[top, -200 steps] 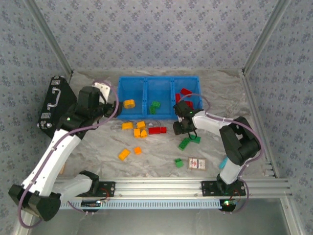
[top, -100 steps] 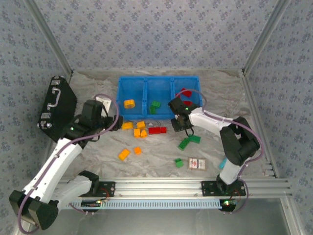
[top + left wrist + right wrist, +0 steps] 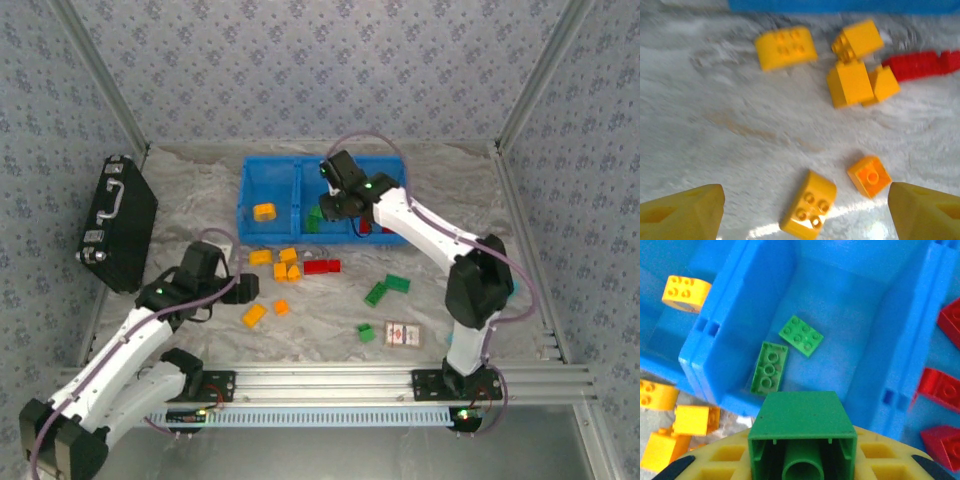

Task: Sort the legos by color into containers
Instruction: Place the lego in the container.

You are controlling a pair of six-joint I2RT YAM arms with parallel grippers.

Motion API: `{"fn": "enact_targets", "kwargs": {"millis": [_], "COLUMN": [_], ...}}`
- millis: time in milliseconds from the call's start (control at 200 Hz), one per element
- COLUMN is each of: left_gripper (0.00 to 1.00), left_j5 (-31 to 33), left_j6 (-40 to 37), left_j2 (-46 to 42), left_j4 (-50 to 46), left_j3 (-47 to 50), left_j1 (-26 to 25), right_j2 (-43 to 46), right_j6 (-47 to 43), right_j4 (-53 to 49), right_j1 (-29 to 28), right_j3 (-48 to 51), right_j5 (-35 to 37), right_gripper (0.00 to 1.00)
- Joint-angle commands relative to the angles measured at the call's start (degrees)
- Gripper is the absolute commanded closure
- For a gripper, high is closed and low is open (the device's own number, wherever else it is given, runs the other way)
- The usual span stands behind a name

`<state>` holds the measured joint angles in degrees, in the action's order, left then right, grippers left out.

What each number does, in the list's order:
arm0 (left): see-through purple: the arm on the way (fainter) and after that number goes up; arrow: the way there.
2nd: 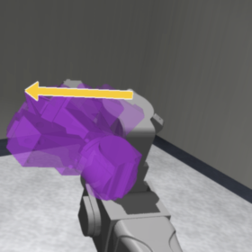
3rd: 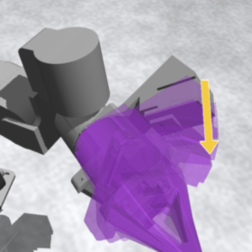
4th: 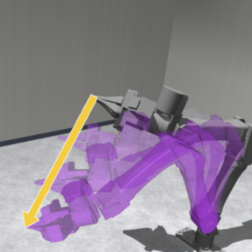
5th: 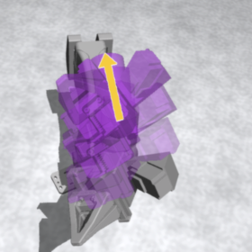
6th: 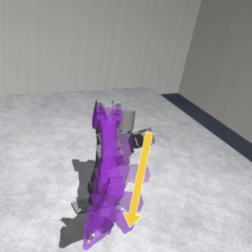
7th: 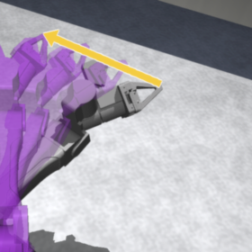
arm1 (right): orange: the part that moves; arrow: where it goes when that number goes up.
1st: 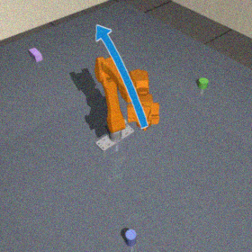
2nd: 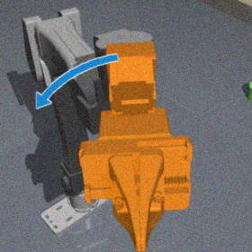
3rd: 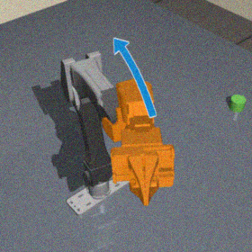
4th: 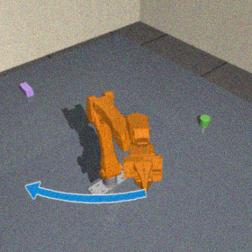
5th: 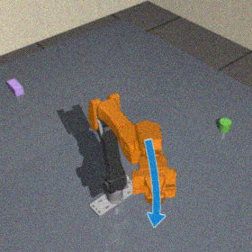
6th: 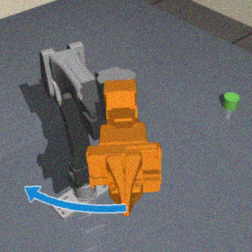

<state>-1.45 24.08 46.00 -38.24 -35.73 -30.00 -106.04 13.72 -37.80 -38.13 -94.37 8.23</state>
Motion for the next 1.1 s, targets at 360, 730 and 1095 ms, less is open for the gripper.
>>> {"fn": "enact_targets", "kwargs": {"millis": [360, 730, 1095], "left_gripper": [0.15, 0.17, 0.22], "left_j5": [15.35, 16.96, 17.00], "left_j6": [18.42, 18.40, 16.73], "left_j2": [-0.59, 4.32, 11.37], "left_j4": [-6.02, -1.31, 5.70], "left_j3": [7.53, 9.05, 10.06], "left_j1": [-17.24, -20.57, -20.99], "right_j2": [-13.44, -13.54, -10.08], "right_j6": [-3.40, -3.70, -4.46], "right_j4": [0.71, 3.01, 2.74], "right_j1": [2.19, 3.06, 2.80], "right_j3": [-9.37, -6.32, -5.71], "right_j5": [-1.72, -2.57, -2.89], "right_gripper": [0.68, 0.51, 0.43]}}
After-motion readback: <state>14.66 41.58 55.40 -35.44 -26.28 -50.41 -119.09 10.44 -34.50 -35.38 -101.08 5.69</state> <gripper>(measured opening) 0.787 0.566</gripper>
